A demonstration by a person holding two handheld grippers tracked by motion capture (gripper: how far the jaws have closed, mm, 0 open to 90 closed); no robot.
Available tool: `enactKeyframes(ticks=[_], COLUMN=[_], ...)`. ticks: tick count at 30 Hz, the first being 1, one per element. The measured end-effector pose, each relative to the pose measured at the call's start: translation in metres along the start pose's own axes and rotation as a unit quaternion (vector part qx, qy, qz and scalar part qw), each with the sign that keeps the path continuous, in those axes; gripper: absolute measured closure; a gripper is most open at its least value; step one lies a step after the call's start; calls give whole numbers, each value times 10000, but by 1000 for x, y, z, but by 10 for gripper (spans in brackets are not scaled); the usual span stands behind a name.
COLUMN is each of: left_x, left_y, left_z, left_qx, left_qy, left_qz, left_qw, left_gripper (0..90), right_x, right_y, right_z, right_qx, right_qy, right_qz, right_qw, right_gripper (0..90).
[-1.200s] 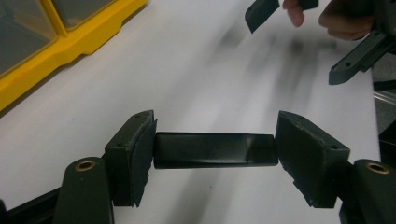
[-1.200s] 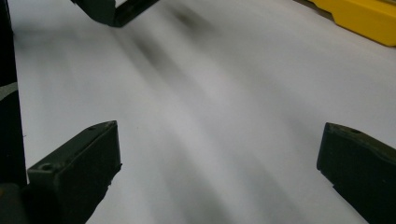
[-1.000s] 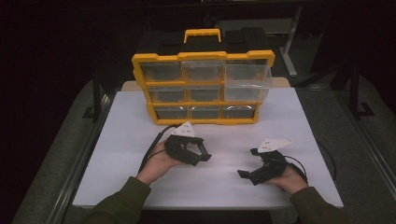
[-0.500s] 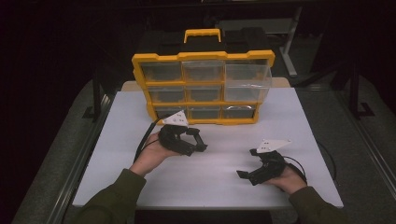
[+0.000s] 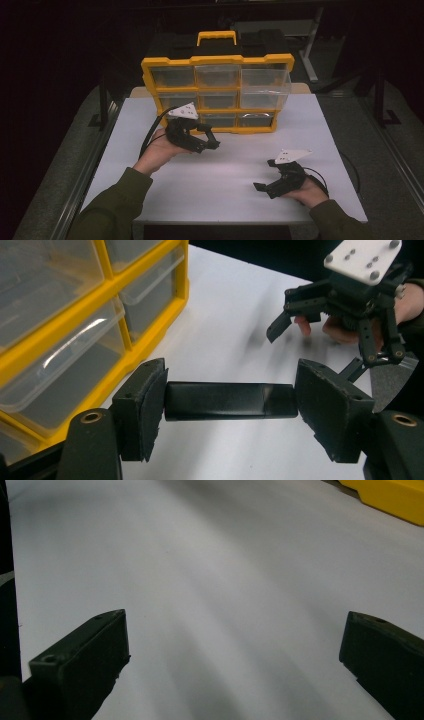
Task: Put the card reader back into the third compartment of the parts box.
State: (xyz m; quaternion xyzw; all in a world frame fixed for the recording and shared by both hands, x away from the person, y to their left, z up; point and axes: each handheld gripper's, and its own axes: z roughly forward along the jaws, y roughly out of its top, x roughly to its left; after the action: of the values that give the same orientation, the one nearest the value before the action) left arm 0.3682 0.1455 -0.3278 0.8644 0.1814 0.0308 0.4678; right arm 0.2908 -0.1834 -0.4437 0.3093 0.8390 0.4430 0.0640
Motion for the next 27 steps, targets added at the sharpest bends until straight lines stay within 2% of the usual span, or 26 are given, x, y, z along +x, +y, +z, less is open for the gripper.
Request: enactKeyframes(ticks=[22,27], left_x=[12,16], left_y=[39,54], left_z=[-21,-29], left_qx=[-89,-125], left_qy=[-176,-194], left_qz=[13,55], left_qw=[9998,9997], left_gripper=[301,301], right_x=[1,1], right_y=[0,1], right_z=[0,0], right_qx=[-28,-31], right_qy=[10,17], right_qz=[-8,4], right_qw=[10000,10000], right_gripper=[0,0])
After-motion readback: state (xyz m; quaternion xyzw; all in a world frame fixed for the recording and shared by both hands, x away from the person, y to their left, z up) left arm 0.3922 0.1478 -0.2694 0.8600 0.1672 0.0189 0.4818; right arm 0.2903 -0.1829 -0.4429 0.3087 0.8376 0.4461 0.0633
